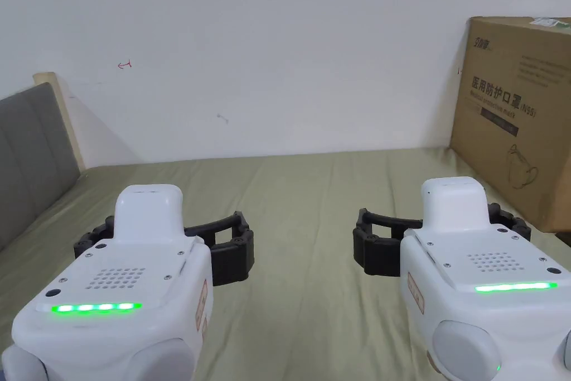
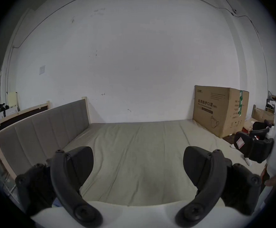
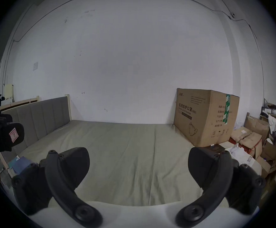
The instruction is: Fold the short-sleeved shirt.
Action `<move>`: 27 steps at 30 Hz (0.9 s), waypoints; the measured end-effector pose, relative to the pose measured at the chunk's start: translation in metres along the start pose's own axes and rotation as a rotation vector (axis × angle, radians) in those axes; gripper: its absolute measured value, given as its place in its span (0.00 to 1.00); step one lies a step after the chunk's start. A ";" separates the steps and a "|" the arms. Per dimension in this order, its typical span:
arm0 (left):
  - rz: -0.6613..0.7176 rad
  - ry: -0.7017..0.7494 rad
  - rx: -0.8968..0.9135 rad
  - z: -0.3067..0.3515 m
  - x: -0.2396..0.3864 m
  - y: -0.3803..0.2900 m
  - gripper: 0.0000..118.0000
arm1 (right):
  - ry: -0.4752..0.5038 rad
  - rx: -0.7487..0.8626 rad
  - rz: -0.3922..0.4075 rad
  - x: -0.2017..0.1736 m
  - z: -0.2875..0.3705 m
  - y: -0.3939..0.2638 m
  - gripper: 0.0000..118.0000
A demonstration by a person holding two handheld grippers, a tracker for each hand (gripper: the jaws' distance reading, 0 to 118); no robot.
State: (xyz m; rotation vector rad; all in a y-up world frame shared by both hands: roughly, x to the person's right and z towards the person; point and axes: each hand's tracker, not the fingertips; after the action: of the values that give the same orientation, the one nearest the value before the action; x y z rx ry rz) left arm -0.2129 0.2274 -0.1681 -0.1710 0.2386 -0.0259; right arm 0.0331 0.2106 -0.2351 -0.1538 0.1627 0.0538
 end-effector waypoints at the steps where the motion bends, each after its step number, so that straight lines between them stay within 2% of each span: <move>1: -0.003 0.019 0.011 0.002 0.001 -0.002 0.95 | 0.003 -0.002 -0.003 0.000 0.000 0.000 1.00; 4: -0.005 0.031 0.024 -0.001 0.000 -0.001 0.95 | 0.010 -0.012 -0.011 0.001 -0.002 -0.002 1.00; 12: 0.073 -0.058 -0.023 -0.004 -0.004 -0.002 0.95 | -0.002 0.001 -0.011 0.001 -0.001 -0.004 1.00; 20: 0.044 0.013 -0.021 -0.004 0.000 -0.003 0.95 | 0.010 -0.029 -0.012 0.001 -0.005 -0.007 1.00; 27: 0.040 0.003 -0.044 -0.003 0.002 -0.002 0.95 | 0.002 -0.035 -0.023 0.002 -0.005 -0.010 1.00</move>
State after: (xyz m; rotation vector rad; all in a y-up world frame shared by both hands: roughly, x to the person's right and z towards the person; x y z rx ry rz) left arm -0.2119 0.2245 -0.1705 -0.2095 0.2454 0.0190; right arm 0.0345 0.2005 -0.2388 -0.1908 0.1618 0.0336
